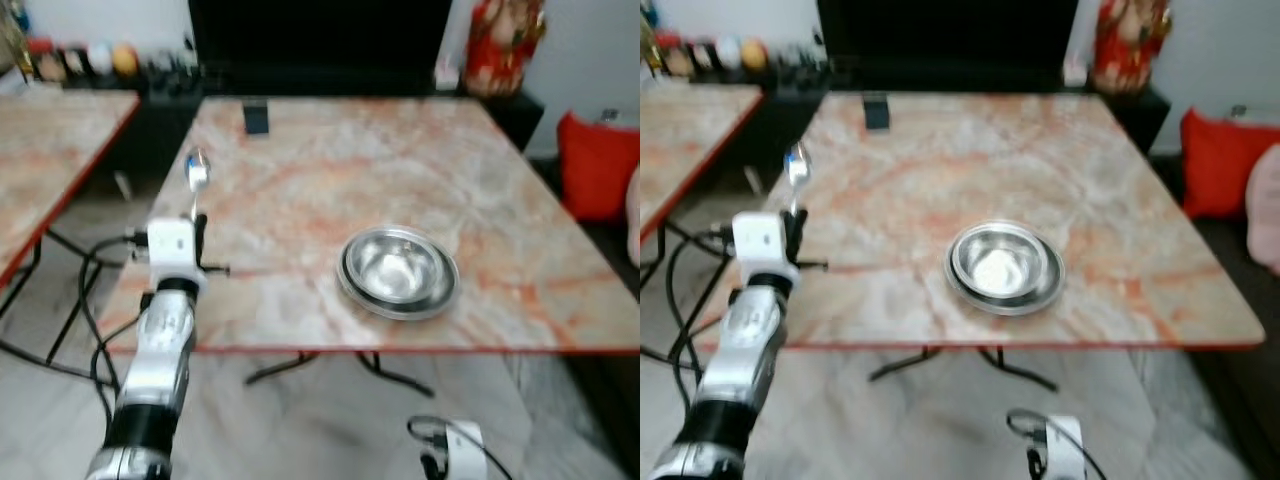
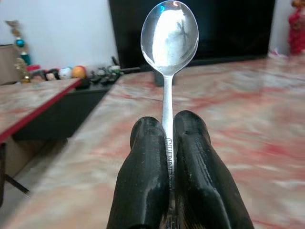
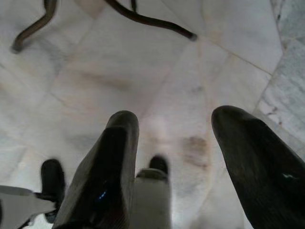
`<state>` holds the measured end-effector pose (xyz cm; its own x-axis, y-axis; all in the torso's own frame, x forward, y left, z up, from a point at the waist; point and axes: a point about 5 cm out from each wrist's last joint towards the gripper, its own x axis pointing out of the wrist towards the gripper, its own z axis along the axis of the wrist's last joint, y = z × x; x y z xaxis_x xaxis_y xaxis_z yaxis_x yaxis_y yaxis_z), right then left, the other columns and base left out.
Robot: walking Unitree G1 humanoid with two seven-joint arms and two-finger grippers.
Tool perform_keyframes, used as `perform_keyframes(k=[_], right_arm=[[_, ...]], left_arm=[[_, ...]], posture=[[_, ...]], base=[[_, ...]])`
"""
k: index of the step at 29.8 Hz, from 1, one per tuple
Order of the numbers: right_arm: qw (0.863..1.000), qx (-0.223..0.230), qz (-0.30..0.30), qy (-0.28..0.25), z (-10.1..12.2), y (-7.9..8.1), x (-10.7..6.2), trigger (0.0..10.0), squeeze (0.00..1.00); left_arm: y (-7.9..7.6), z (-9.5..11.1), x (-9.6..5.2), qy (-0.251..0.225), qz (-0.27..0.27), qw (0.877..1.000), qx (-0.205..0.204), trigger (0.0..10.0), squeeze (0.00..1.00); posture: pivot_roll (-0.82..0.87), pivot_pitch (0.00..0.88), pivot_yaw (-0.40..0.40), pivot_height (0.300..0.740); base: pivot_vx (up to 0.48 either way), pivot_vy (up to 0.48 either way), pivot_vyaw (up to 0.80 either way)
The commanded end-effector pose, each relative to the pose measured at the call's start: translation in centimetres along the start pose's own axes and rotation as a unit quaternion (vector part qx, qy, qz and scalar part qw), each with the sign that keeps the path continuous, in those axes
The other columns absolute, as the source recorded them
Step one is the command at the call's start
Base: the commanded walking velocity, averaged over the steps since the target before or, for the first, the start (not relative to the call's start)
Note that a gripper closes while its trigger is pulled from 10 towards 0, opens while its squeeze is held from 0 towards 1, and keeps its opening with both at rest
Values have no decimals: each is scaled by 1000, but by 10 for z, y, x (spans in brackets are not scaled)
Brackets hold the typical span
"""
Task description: Setting the table
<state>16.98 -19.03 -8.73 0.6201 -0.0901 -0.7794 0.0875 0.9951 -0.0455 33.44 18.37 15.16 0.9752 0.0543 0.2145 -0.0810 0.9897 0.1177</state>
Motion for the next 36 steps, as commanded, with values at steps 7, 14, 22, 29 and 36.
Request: perform_keyframes(k=[7, 14, 22, 29, 36], right_arm=[[1000, -3, -5, -2, 1, -8, 0, 10000, 0], [1000, -2, -4, -2, 1, -9, 0, 10000, 0], [1000, -4, 2, 1, 1, -10, 0, 10000, 0], [1000, -5, 5, 3, 2, -11, 0, 10000, 0], [1000, -10, 12, 6, 2, -13, 0, 10000, 0]], left_arm=[[4, -17, -3, 50, -29, 998, 38, 10000, 0], [15, -26, -4, 87, -61, 991, 75, 10000, 0], [31, -37, 0, 149, -59, 983, 93, 10000, 0], [19, -38, 3, 181, -78, 980, 25, 10000, 0], [4, -29, 18, 203, -43, 978, -29, 10000, 0]], posture=[[32, 0, -18, 740], [32, 0, -23, 740], [33, 0, -37, 740], [26, 0, -48, 740], [20, 0, -70, 740]], base=[[0, 0, 0], [0, 0, 0], [0, 0, 0], [0, 0, 0], [0, 0, 0]])
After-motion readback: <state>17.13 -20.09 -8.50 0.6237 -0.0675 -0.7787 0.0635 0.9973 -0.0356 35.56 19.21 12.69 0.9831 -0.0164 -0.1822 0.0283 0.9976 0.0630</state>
